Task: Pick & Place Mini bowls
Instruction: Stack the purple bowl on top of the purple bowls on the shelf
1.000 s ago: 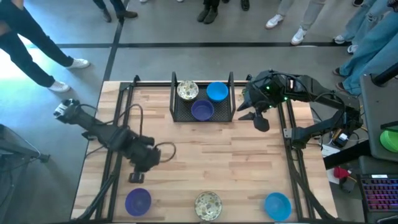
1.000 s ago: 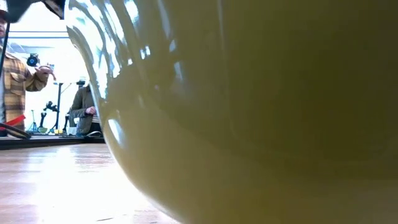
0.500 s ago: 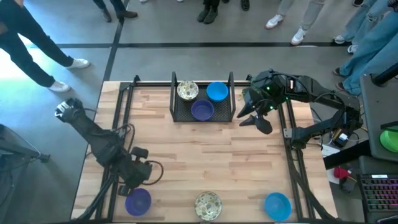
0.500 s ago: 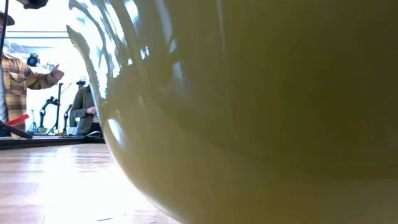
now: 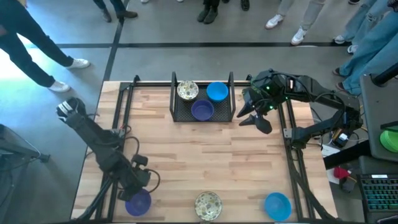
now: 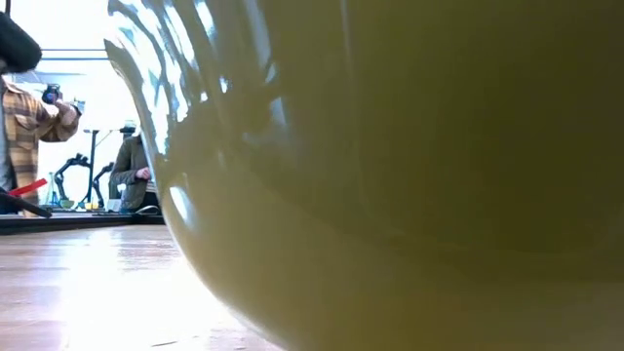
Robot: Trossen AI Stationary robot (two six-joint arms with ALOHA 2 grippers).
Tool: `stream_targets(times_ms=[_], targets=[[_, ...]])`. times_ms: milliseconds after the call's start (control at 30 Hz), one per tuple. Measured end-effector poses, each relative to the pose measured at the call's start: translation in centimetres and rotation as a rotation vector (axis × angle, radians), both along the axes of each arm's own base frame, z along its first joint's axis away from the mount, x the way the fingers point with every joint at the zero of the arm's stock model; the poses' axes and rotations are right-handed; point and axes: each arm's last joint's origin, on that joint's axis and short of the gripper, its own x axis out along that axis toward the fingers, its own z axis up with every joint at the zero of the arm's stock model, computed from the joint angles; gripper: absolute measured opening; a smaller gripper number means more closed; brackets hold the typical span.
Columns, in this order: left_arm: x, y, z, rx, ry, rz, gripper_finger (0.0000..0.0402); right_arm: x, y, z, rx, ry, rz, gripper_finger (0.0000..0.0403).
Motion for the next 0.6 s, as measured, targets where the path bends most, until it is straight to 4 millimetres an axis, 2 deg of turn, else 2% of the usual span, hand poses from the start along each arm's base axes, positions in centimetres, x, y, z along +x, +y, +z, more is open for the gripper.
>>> stream_targets(times_ms=[133,300,600], targets=[[-0.3,0.3,-1.5,0.021,0.016,-0.035,0.0096,0.0,0.0,0.0,0.001,0.001,-0.002,0.0178],[-0.4,0.1,-3.0,-0.052,0.027,-0.065,0.0096,0.0,0.0,0.0,0.003,0.003,-0.003,0.0178],[-0.6,0.2,-4.5,-0.081,0.017,-0.061,0.0096,0.0,0.0,0.0,0.002,0.003,-0.003,0.0178]])
